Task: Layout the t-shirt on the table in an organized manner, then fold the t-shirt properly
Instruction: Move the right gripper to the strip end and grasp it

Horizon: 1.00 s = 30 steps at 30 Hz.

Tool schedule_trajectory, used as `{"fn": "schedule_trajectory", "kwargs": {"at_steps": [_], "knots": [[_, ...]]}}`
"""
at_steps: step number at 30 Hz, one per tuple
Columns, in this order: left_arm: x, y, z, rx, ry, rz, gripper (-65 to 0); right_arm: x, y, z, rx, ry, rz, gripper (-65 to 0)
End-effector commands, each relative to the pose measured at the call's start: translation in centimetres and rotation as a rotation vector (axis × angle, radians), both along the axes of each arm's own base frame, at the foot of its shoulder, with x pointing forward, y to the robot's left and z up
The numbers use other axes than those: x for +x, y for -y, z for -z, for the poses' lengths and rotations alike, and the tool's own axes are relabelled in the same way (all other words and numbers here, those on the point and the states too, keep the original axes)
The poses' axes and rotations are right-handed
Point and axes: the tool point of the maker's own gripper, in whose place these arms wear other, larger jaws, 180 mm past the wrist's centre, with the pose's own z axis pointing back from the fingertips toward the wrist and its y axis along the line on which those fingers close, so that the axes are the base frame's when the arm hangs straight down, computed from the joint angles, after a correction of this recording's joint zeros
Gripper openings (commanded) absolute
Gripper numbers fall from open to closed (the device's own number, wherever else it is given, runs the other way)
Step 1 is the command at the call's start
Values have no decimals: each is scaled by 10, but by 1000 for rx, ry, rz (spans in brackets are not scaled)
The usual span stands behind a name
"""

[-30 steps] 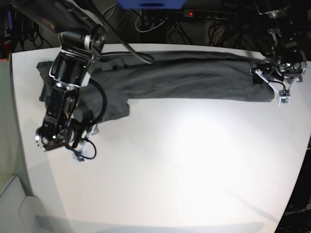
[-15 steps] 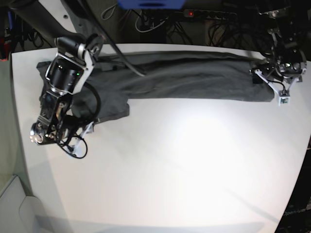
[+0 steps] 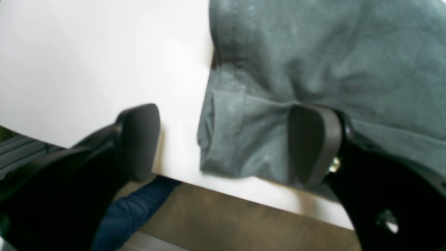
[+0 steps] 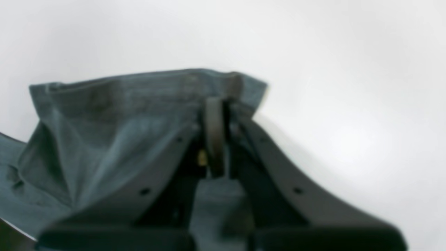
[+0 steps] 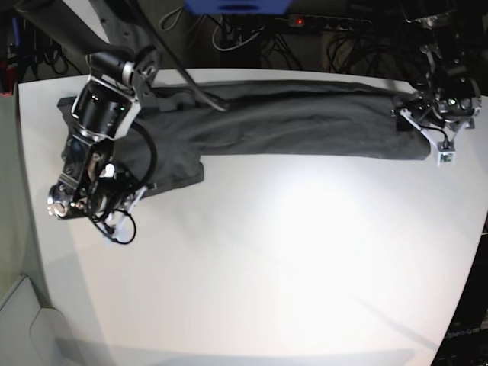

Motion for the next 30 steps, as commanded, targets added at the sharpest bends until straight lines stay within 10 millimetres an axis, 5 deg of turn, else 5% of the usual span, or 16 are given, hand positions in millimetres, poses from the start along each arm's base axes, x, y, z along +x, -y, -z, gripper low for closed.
{"fn": "schedule_trajectory", "kwargs": {"at_steps": [1,8,19,23,30], "knots": [[6,-5,-8,18,22,3,-83,-4,0,1,-12,-28,-13,-650],[7,-5,-8,15,26,2,-83,-11,5,0,-28,-45,-6,-650],[8,-4,-8,12,27,2,-83,6,16,-71,-51,173,34,-650],[8,-4,-8,12,27,2,-83,-2,24,-88,-88,245,53,-650],[8,-6,-9,16,28,3,-83,-45,31,-78,-148,223,67,-650]]}}
